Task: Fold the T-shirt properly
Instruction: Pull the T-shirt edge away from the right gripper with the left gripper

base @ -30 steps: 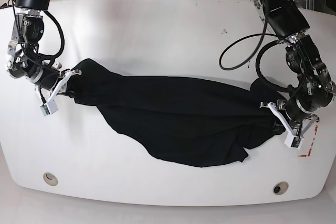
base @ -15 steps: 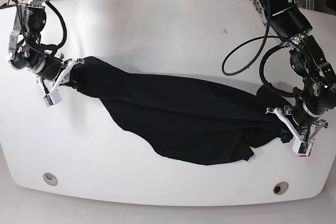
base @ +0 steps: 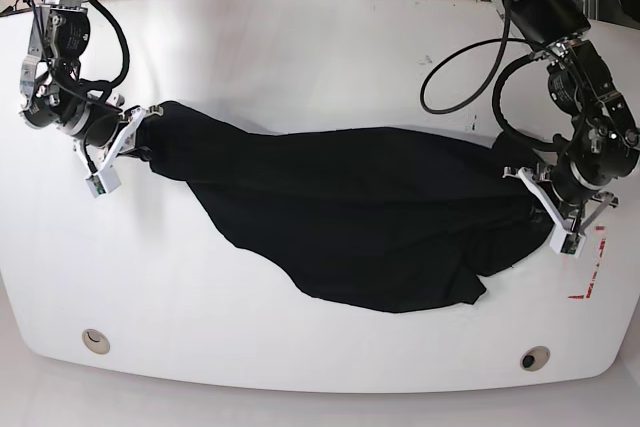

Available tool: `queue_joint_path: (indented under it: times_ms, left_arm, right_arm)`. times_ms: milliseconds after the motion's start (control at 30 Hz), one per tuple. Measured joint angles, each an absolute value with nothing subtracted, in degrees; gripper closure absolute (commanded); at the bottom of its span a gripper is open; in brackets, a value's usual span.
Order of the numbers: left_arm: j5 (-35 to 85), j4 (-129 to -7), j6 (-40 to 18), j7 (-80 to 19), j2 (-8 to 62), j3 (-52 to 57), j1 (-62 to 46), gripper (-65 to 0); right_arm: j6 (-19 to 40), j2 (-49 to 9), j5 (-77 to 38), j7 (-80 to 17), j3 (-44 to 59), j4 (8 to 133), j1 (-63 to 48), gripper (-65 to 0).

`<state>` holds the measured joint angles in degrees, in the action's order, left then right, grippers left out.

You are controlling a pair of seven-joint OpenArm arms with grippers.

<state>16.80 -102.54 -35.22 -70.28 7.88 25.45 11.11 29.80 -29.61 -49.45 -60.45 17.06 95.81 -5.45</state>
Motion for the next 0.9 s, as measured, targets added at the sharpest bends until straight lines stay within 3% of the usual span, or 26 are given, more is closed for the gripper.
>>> queue_joint_path:
  times_ms: [300,533,900]
  left_arm:
    - [17.61,-102.39,-35.73,-68.01,7.07,24.21,5.61,0.0]
    - [16.75,-101.19,-29.34,-62.74,7.33,22.26,9.96,0.0]
    - [16.80,-100.16,-29.19,-63.37,7.75,23.94,11.40,0.0]
  right_arm:
    - [29.61,-29.87,-49.28,-60.42,15.81,95.50,-5.28,0.0]
    - [29.61,-29.85,-48.77,-59.79,15.53,93.54,-5.13,0.0]
    - [29.41,-29.82,-48.86,-58.96,15.75,92.44,-4.95,-0.4]
